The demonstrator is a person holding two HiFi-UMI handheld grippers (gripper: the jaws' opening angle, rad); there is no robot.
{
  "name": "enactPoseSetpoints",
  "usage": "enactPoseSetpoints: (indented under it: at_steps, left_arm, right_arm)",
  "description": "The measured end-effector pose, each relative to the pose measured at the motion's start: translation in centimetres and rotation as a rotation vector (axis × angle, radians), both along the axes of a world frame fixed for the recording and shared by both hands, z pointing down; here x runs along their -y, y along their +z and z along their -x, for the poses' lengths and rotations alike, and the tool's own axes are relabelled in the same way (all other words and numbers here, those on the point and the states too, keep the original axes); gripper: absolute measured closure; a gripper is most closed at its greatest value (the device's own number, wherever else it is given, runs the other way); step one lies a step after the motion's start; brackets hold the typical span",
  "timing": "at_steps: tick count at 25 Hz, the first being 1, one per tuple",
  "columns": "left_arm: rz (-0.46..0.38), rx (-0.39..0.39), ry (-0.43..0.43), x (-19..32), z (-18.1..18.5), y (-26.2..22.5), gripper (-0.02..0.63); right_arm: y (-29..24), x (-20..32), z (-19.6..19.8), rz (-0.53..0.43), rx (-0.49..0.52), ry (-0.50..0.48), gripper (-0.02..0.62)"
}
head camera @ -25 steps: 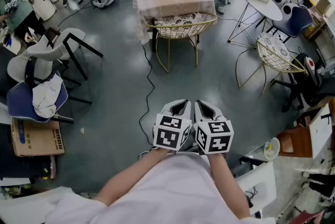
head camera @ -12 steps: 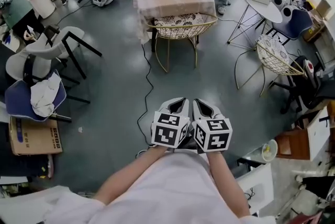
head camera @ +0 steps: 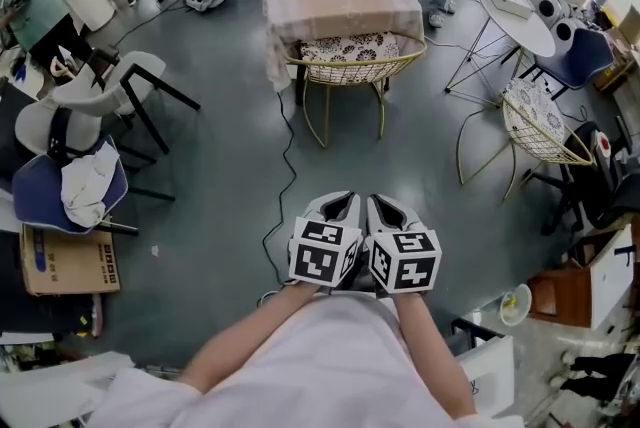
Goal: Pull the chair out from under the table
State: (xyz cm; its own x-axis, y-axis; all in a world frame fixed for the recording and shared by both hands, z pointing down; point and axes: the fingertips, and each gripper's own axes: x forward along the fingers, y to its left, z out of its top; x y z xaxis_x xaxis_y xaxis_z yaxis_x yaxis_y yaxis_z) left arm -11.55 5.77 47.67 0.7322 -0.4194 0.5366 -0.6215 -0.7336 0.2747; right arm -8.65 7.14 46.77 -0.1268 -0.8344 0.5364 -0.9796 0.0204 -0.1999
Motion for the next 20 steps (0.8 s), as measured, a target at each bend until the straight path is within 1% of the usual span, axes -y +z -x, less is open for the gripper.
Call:
enactPoseSetpoints:
  at_steps: [5,10,20]
  left_arm:
    - [0.018,0.018,-0.020,2.9,-3.2,0.5,0.601]
    - [0.053,0.042,-0.050,5.9,-6.0,1.5,0.601]
    - [0.062,0.087,-0.083,10.5,-11.9,2.1,0.601]
  right_arm:
    - [0.6,3.3,-3.5,0.022,0.026,-0.016,0.592]
    - [1.0,6.8,-6.5,0.037,0.054,-0.037,0.592]
    - [1.5,11.8,-12.5,0.048,0.107,-0.087,0.592]
